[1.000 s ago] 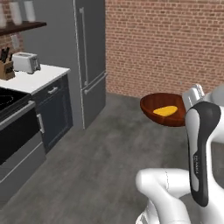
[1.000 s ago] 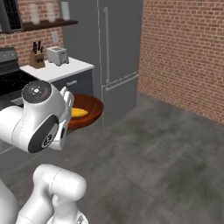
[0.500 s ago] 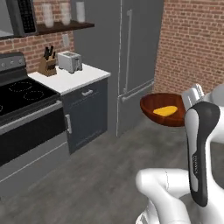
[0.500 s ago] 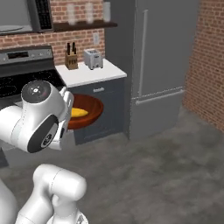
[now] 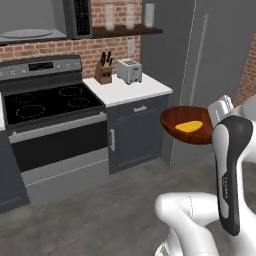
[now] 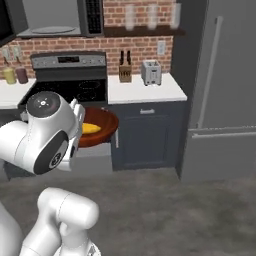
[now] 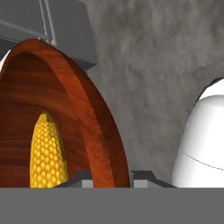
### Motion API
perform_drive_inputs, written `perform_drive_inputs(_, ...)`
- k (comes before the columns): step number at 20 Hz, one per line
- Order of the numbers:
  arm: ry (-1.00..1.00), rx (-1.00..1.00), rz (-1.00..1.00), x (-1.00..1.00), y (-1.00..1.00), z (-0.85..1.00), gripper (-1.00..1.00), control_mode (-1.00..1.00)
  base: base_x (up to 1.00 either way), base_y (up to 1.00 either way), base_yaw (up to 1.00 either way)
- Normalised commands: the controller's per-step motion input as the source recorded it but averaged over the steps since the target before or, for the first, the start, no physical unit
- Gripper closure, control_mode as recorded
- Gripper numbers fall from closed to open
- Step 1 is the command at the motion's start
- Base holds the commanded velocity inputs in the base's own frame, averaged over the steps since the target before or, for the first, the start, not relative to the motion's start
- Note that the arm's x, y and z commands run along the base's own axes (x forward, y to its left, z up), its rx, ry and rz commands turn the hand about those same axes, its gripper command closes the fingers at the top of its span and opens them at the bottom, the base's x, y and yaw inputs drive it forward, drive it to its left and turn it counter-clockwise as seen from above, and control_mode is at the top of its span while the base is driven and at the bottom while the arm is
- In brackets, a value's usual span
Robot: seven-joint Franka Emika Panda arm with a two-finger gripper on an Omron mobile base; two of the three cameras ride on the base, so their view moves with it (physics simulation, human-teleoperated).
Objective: Pick the corn from the sink and place it in the bowl. Then pick the bowl and place it in the microwave. Then close the microwave door and press the start button.
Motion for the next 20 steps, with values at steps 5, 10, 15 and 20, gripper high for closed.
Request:
perform_drive_inputs(5, 0.0, 0.0, 0.0, 0.0, 0.0, 0.0, 1.0, 1.0, 0.44, -0.23, 0.51)
perform_drive_inputs(10, 0.0, 0.0, 0.0, 0.0, 0.0, 0.0, 1.0, 1.0, 0.22, -0.23, 0.52)
perform_drive_inputs(15, 0.0, 0.0, 0.0, 0.0, 0.0, 0.0, 1.0, 1.0, 0.2, -0.26, 0.47)
perform_drive_inputs(20, 0.0, 0.0, 0.0, 0.0, 0.0, 0.0, 1.0, 1.0, 0.6, -0.13, 0.07)
